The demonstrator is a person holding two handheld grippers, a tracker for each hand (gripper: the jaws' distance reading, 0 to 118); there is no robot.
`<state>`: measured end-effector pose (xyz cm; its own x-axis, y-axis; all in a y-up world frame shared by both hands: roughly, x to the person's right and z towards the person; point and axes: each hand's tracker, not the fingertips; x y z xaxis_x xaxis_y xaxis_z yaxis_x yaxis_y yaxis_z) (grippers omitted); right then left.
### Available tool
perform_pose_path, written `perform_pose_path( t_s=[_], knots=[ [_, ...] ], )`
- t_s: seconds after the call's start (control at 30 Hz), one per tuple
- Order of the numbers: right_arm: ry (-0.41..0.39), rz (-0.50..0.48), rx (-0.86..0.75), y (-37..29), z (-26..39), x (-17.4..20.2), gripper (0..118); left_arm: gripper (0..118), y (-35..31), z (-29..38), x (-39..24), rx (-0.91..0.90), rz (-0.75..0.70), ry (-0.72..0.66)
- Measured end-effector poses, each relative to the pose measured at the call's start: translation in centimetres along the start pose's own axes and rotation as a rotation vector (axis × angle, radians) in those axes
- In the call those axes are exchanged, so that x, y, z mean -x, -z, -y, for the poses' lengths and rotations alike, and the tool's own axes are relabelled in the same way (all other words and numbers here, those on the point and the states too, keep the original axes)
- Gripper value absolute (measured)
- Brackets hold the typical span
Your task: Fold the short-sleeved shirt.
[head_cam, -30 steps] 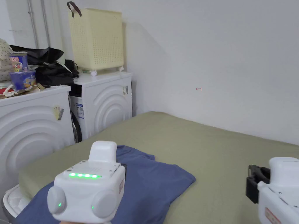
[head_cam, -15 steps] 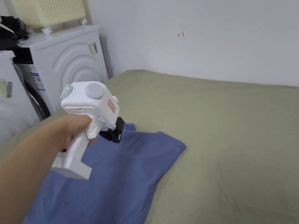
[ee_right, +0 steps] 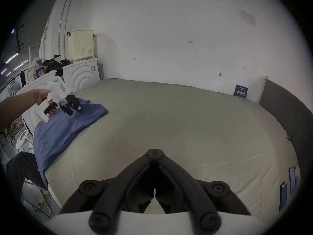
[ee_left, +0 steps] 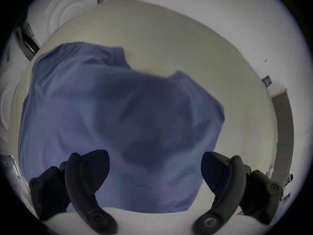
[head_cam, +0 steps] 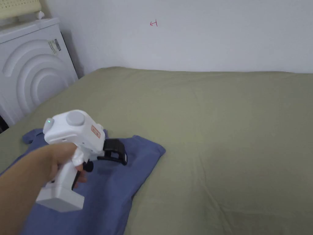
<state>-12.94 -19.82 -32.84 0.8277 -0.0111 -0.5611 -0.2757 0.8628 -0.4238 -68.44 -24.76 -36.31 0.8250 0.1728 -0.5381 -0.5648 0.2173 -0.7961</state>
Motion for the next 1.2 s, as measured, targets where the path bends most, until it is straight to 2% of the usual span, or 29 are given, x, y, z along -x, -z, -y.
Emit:
perform_pose_path(
  t_s=[0.07,0.13,0.17,0.2,0.23,0.27,0.3,0.4,0.47,0.53,0.63,0.67,0.77,0.83,1.03,1.2],
  knots=[
    [0.016,-0.013,-0.001,-0.3,0.2,0.0,2,110,1.8,0.1,-0.4,0.035,-0.046,0.003],
    [0.017,-0.017,-0.003,-0.7,0.2,0.3,2,78,2.3,0.3,-0.8,0.067,-0.101,0.024],
    [0.014,-0.018,-0.002,-1.0,0.2,0.3,2,71,1.7,0.5,-1.0,0.027,-0.206,0.044],
    [0.01,-0.023,-0.004,-1.5,0.2,0.3,2,43,2.2,-1.6,0.4,-0.021,-0.107,0.015],
    [0.008,-0.026,-0.011,-1.9,0.2,0.2,2,6,1.8,-2.1,0.4,-0.024,-0.079,0.016],
    [0.015,-0.024,-0.022,-2.5,0.1,0.1,2,2,1.1,-2.6,0.3,-0.051,-0.105,0.035],
    [0.023,-0.024,-0.027,-3.0,0.1,-0.1,2,2,0.3,-2.9,0.4,-0.079,-0.144,0.027],
    [0.039,-0.018,-0.053,-4.9,-0.1,-0.9,2,2,-1.7,-3.1,-0.3,-0.083,-0.081,0.029],
    [0.036,-0.002,-0.066,-6.1,-0.4,-1.4,2,2,-4.4,-1.6,-3.2,-0.139,-0.125,0.077],
    [0.035,0.011,-0.078,-7.3,-0.6,-2.1,2,2,-6.6,-1.2,-6.1,-0.168,-0.105,0.174],
    [0.053,0.024,-0.102,-9.0,-0.8,-2.9,2,2,-10.5,0.6,-12.0,-0.237,0.078,0.253],
    [0.061,0.028,-0.108,-9.6,-0.8,-3.2,2,2,-11.5,0.9,-14.4,-0.231,0.134,0.324],
    [0.079,0.041,-0.124,-11.8,-0.8,-4.0,2,2,-12.8,1.4,-22.0,-0.244,0.168,0.52],
    [0.092,0.053,-0.138,-13.2,-0.6,-4.6,2,2,-13.3,2.6,-27.2,-0.254,0.249,0.574],
    [0.135,0.134,-0.157,-17.2,0.0,-7.5,2,2,-9.9,7.5,-43.7,-0.18,0.447,0.769],
    [0.185,0.237,-0.152,-20.4,1.1,-10.6,2,2,-5.0,14.4,-54.9,-0.088,0.56,0.859]
  ],
)
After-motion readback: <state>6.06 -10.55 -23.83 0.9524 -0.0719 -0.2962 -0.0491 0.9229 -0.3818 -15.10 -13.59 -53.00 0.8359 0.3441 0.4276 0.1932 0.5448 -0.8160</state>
